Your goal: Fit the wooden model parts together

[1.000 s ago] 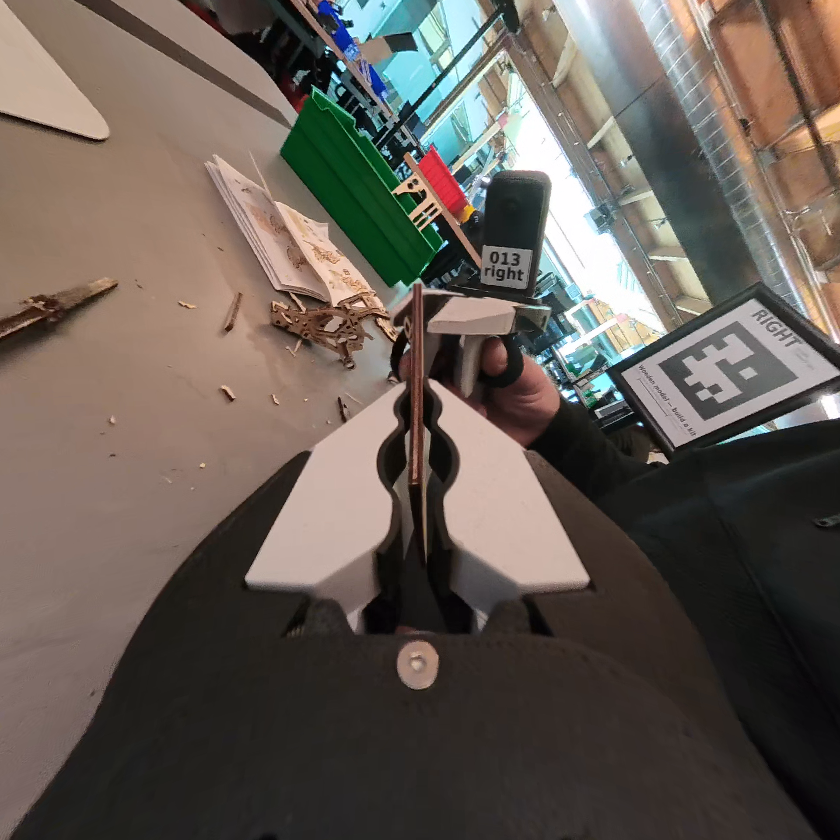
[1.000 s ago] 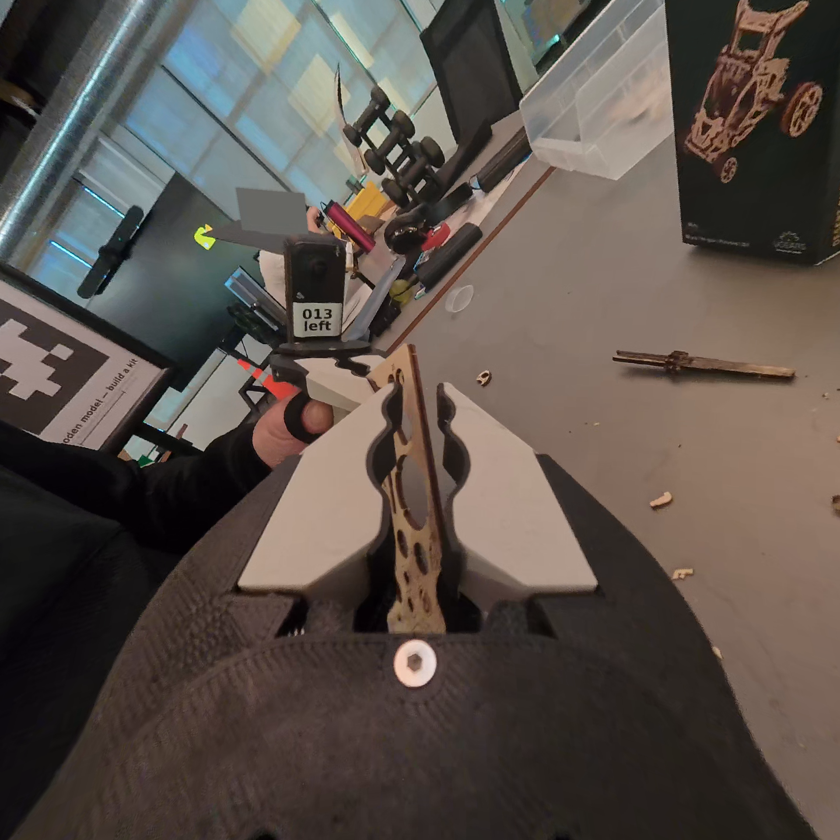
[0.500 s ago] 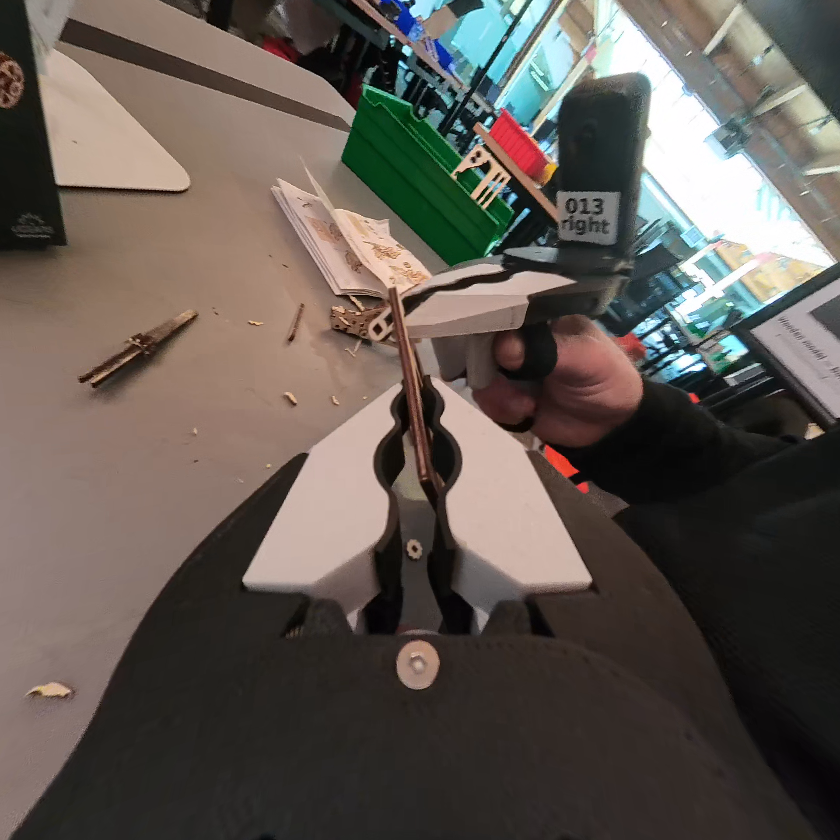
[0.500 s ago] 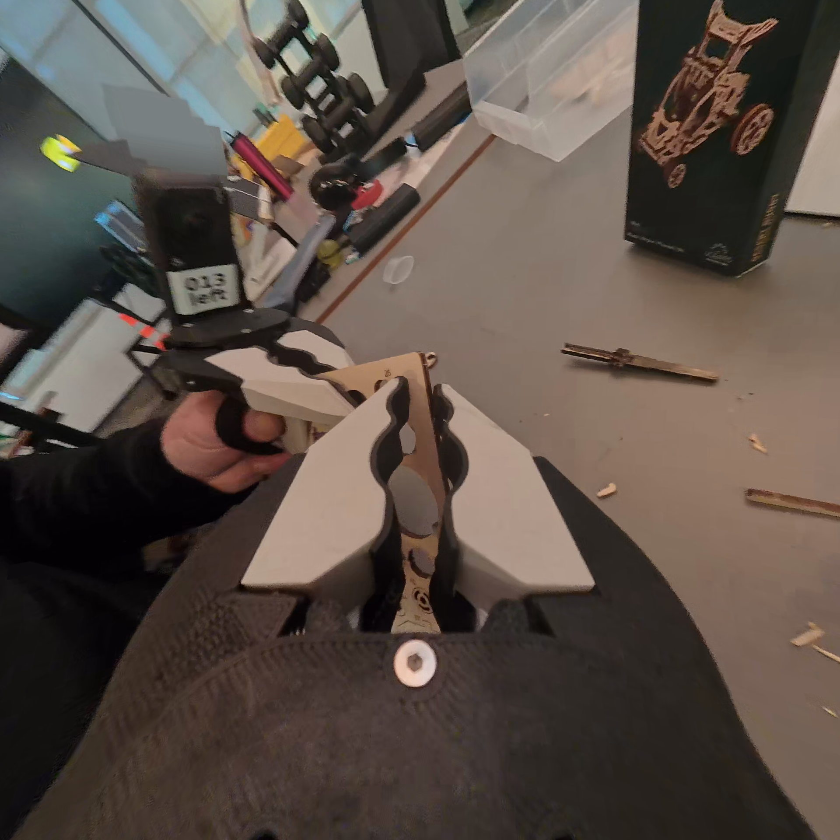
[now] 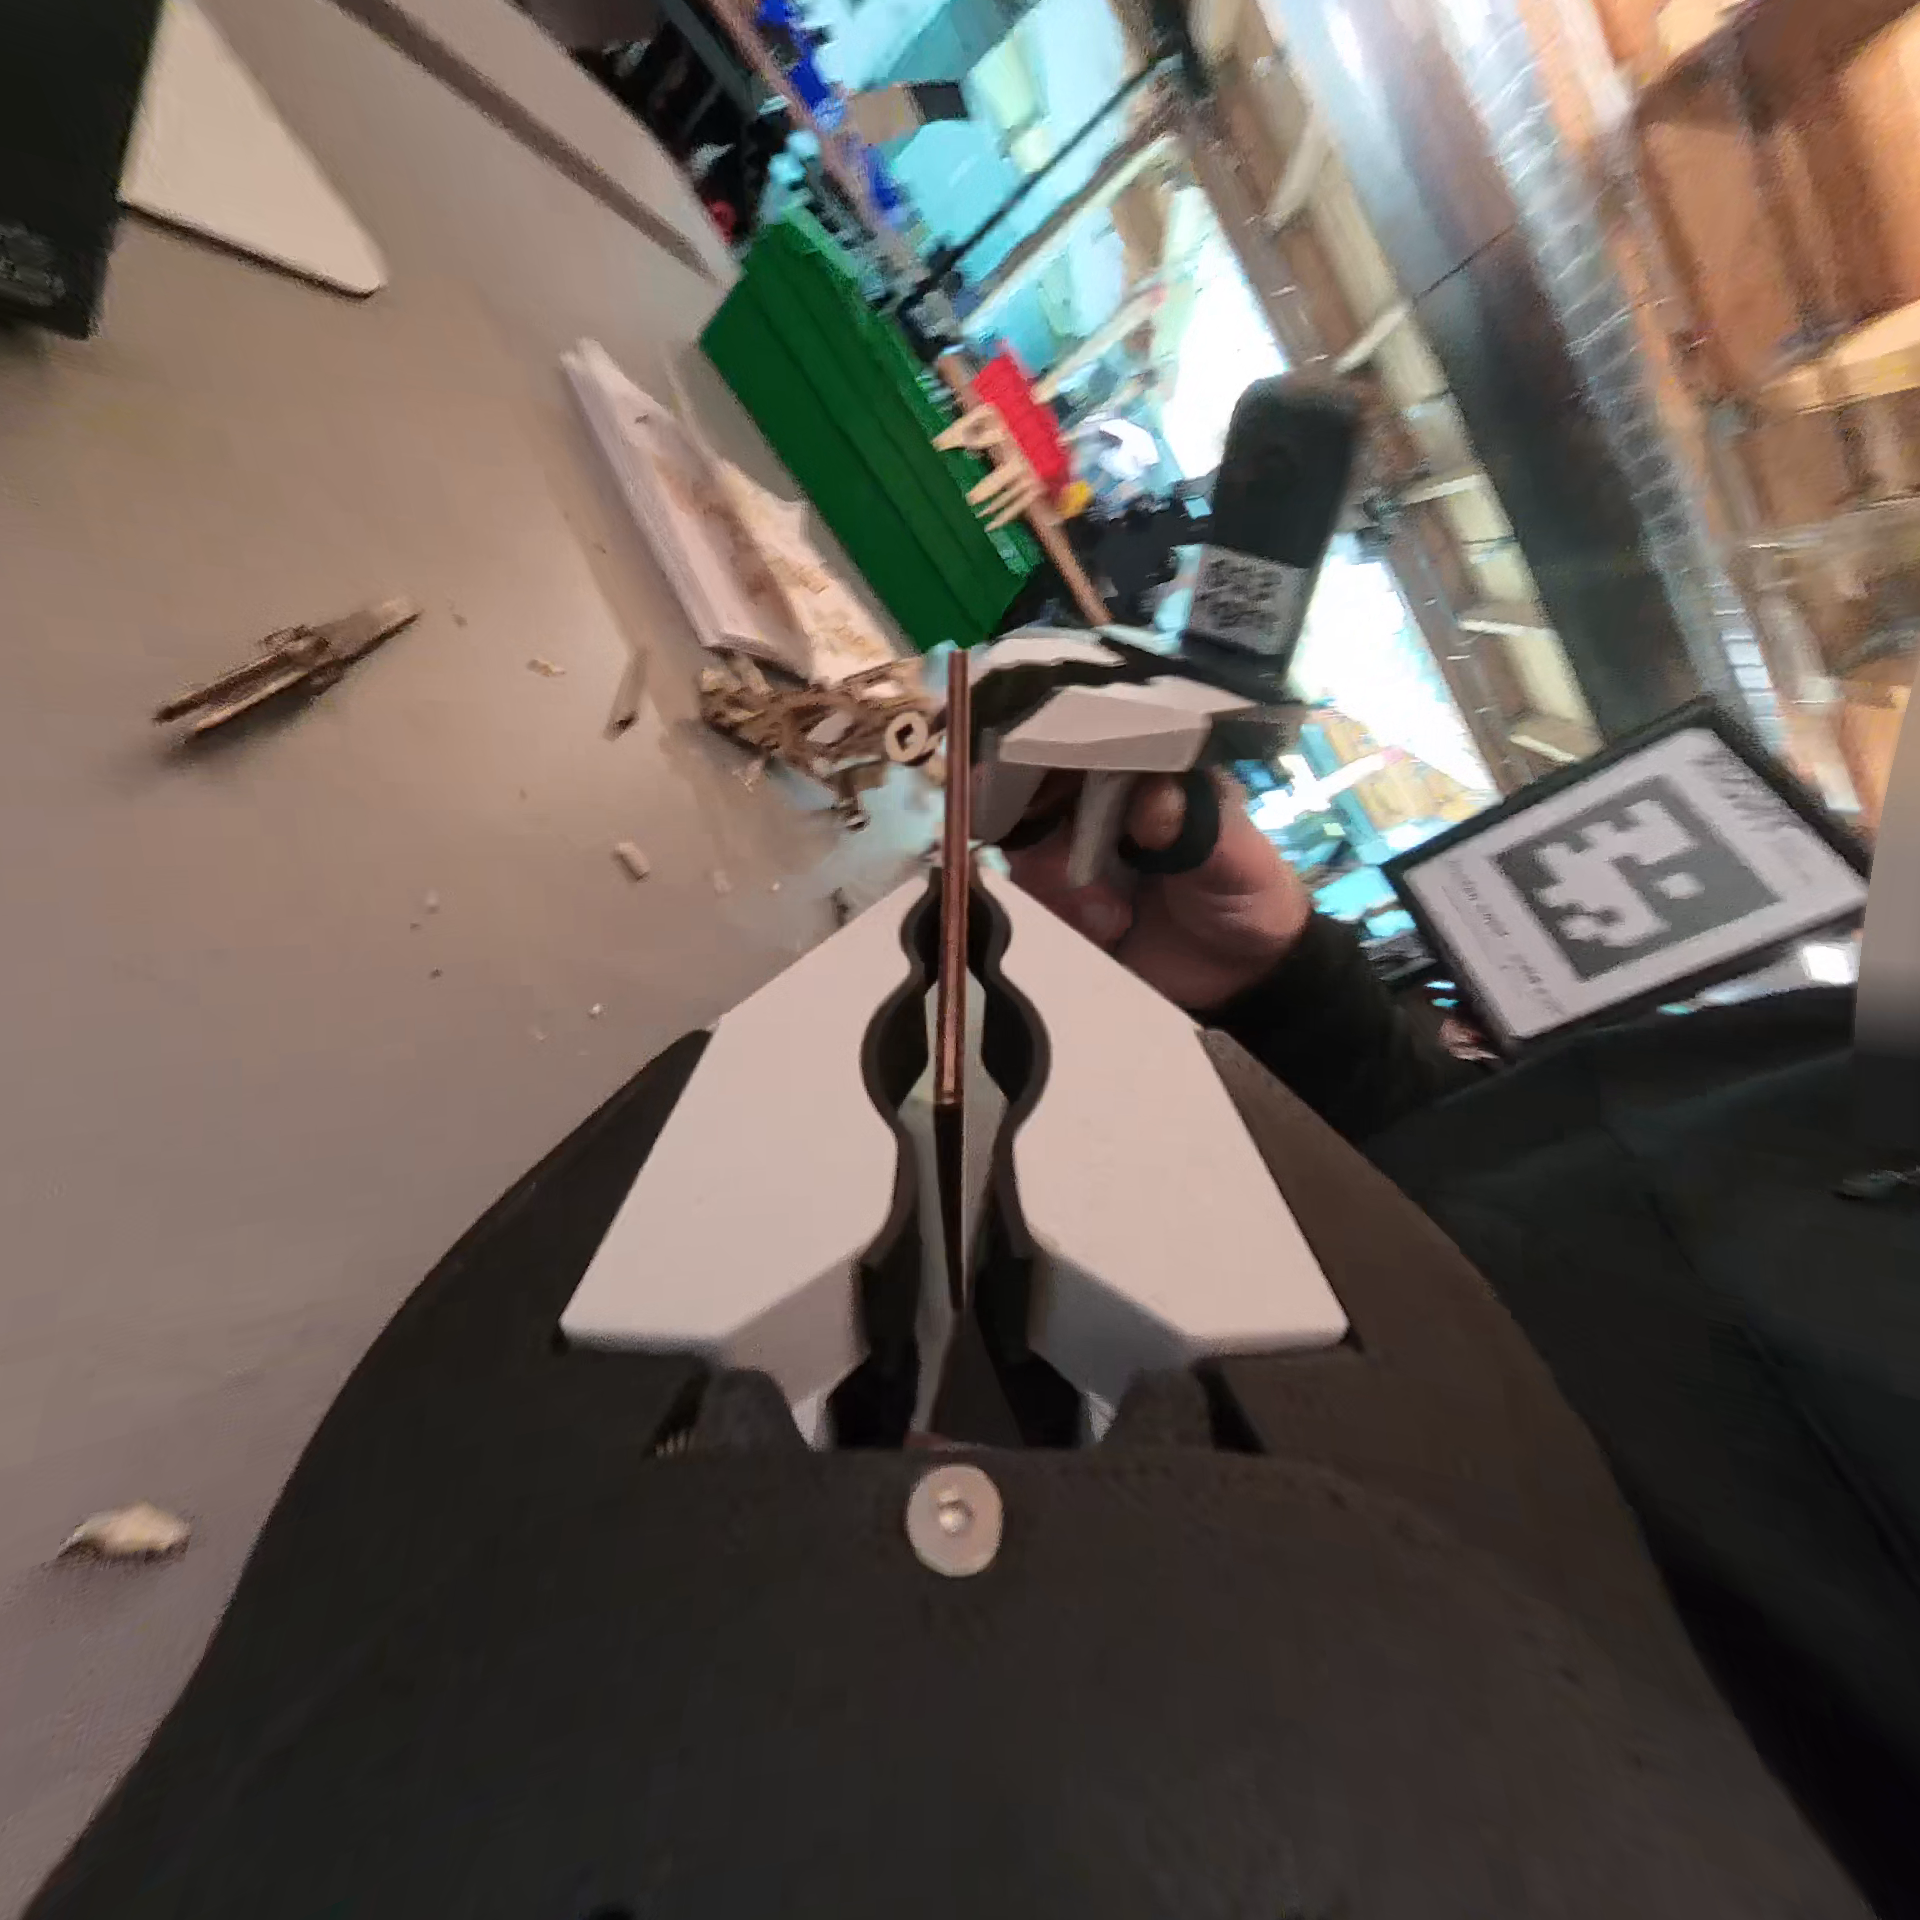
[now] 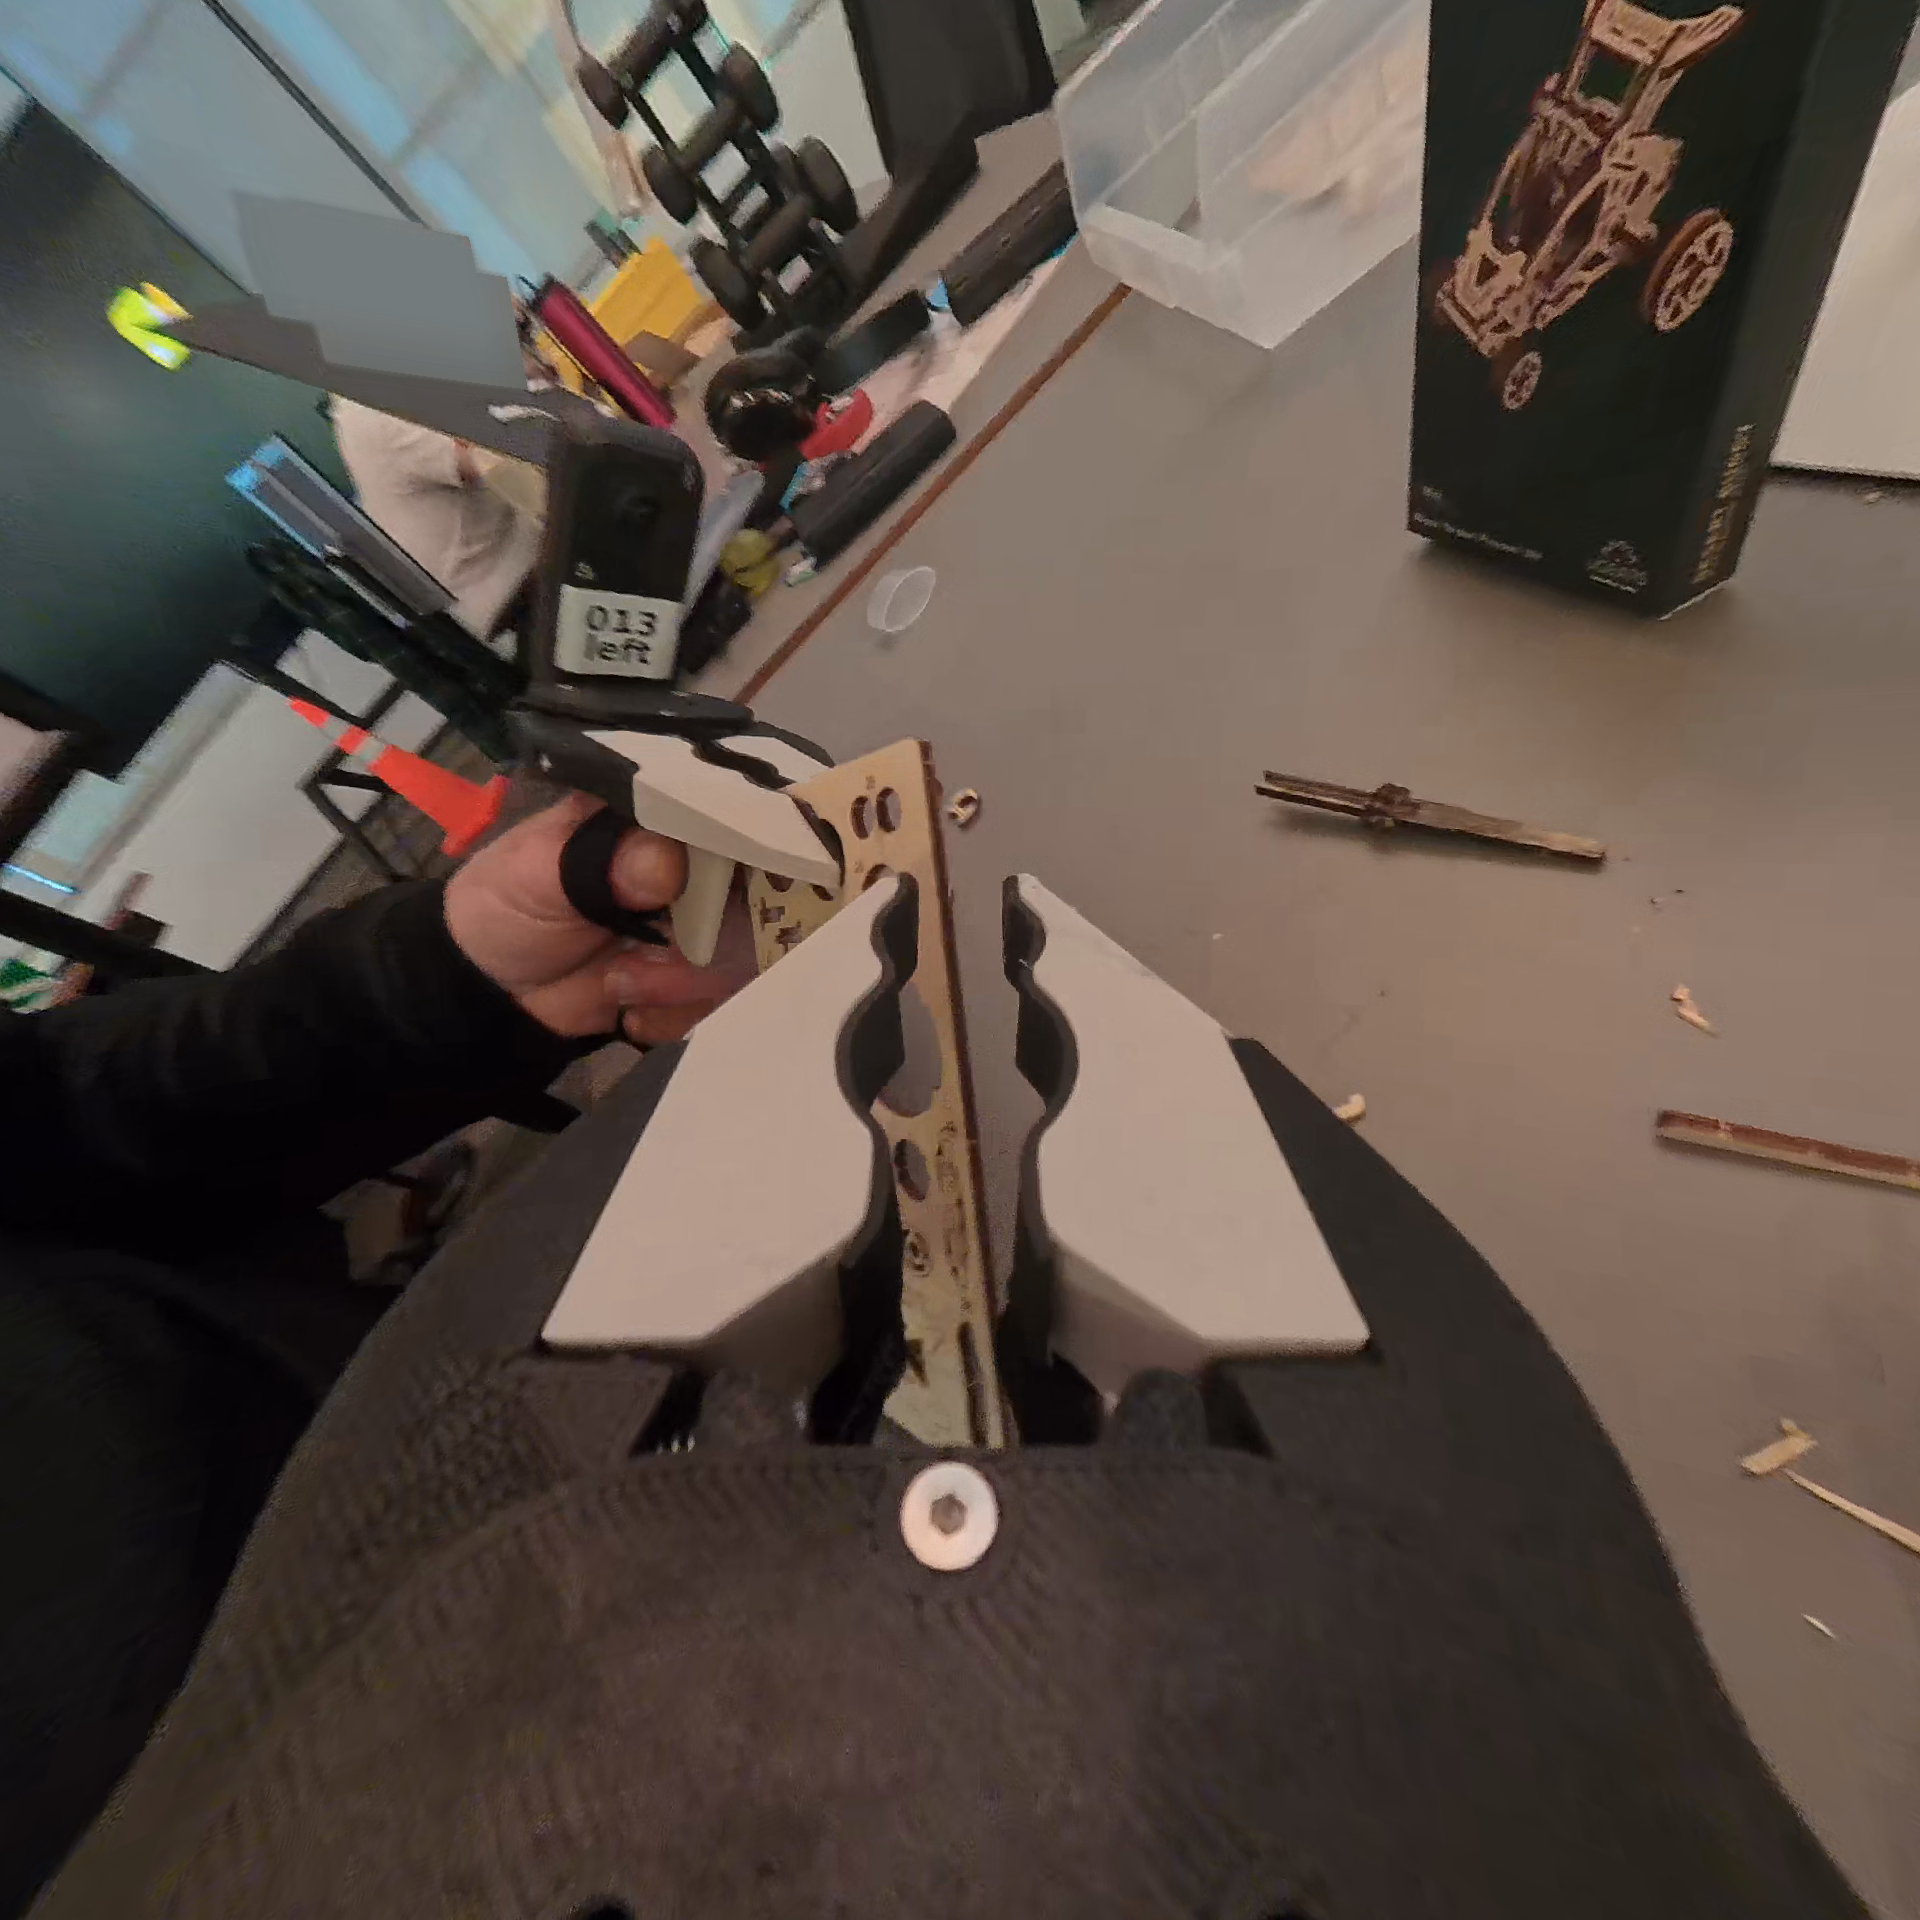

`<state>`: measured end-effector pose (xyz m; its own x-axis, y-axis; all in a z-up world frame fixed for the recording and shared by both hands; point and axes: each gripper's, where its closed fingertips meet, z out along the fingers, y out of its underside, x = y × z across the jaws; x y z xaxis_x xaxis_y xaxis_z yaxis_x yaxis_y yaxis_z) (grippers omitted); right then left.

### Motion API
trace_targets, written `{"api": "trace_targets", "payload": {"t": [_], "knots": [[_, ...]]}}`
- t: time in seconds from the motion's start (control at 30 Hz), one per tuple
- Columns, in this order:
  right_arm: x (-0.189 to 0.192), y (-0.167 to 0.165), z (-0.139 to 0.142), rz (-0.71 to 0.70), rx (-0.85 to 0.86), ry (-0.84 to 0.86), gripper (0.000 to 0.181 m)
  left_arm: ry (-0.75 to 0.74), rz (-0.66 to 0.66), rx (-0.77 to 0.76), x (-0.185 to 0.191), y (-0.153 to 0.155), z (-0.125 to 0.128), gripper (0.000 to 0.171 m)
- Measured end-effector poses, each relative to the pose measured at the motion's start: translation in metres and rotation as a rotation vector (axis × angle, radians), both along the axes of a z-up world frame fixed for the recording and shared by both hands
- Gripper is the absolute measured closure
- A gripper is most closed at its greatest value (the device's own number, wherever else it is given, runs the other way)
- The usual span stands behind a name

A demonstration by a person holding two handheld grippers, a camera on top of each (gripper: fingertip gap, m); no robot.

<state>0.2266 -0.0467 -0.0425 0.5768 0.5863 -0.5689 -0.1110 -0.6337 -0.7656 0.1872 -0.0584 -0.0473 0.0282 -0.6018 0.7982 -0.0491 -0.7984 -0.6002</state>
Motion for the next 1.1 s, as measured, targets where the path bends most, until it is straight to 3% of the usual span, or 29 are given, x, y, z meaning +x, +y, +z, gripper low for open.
{"api": "trace_targets", "payload": {"t": [0.33,0.47,0.63,0.7,0.83,0.9,1.03,1.1], "knots": [[-0.016,-0.005,0.078,0.190,0.171,0.279,0.170,-0.488,-0.308,0.026,-0.015,-0.013,0.091,0.171],[-0.035,-0.016,0.107,0.300,0.297,0.335,0.162,-0.634,-0.407,-0.028,-0.016,-0.022,0.104,0.171],[-0.050,-0.022,0.115,0.379,0.326,0.334,0.163,-0.719,-0.492,-0.060,-0.016,-0.036,0.108,0.171],[-0.051,-0.029,0.122,0.421,0.343,0.379,0.179,-0.742,-0.498,-0.066,-0.016,-0.037,0.110,0.171],[-0.053,-0.032,0.122,0.448,0.332,0.375,0.181,-0.757,-0.506,-0.070,-0.017,-0.038,0.109,0.171],[-0.049,-0.023,0.115,0.386,0.322,0.297,0.180,-0.749,-0.478,-0.051,-0.019,-0.035,0.107,0.171],[-0.024,-0.013,0.093,0.269,0.258,0.123,0.181,-0.513,-0.403,0.017,-0.022,-0.025,0.089,0.171],[-0.014,-0.019,0.066,0.266,0.180,-0.024,0.181,-0.335,-0.351,0.031,-0.033,-0.014,0.072,0.171]]}}
